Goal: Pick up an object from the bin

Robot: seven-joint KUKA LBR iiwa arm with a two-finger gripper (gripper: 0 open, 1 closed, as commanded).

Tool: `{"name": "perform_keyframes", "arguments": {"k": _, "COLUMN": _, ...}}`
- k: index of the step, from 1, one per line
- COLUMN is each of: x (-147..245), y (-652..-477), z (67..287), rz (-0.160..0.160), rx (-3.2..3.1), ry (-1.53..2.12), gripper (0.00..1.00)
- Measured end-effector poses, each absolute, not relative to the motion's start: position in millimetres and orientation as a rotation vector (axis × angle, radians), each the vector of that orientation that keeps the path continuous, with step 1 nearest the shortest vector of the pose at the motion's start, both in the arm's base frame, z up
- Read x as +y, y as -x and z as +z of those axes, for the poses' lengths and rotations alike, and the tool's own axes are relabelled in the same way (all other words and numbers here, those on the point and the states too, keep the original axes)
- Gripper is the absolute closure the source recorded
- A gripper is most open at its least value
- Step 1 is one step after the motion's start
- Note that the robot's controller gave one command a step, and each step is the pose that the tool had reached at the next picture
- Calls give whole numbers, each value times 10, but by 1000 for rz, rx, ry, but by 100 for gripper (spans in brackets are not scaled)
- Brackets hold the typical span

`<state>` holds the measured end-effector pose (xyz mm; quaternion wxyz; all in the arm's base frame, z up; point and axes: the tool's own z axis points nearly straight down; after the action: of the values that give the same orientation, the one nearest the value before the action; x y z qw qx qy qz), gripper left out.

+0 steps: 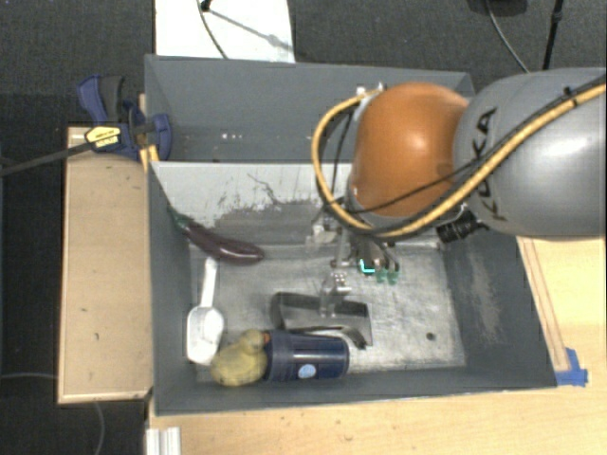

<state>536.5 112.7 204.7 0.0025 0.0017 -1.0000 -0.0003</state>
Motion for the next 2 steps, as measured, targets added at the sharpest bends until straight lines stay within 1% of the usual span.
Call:
{"name": "perform_keyframes", "arguments": {"k": 1, "x": 1121, "y": -5382, "z": 2085, "rz": -2, "rx": -3144, "ry": -1, "gripper": 0}}
{"name": "perform_keyframes", "arguments": {"k": 2, "x": 1153, "y": -5366, "z": 1711, "rz": -3, "rx": -3150, "ry": -87, "gripper": 0}}
